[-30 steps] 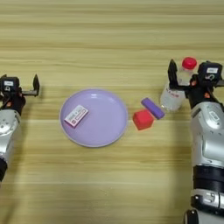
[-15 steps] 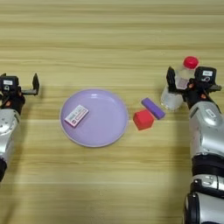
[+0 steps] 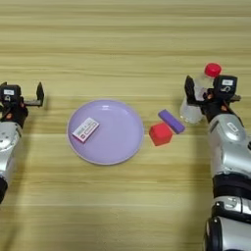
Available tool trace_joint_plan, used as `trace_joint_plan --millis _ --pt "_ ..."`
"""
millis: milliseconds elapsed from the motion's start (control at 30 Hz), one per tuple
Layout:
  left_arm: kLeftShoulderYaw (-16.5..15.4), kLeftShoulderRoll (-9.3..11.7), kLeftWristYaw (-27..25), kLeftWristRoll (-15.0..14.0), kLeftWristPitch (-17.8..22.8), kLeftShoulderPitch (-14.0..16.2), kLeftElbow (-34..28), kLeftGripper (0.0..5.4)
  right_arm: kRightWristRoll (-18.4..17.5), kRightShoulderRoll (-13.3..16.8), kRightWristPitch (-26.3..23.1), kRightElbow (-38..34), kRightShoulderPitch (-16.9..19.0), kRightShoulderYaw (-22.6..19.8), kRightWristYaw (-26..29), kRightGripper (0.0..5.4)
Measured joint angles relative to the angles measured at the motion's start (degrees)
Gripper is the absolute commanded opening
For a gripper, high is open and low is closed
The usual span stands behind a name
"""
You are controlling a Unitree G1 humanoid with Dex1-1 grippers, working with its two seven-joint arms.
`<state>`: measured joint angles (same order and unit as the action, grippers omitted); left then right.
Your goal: Move the objects on the table
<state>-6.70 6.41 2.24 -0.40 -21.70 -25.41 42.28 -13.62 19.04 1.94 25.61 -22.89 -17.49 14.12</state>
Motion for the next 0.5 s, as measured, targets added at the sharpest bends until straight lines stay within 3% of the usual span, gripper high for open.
trace_joint_plan --millis 267,500 --pt "-0.05 0.00 0.01 0.00 0.00 0.02 0.00 5.40 -0.11 -0.23 -0.54 -1.85 0.88 0.40 0.53 3.31" --pt "-0.05 0.00 0.12 0.01 0.00 0.02 0.00 5.40 -0.23 -0.54 -1.44 -2.89 1.09 0.85 1.24 3.07"
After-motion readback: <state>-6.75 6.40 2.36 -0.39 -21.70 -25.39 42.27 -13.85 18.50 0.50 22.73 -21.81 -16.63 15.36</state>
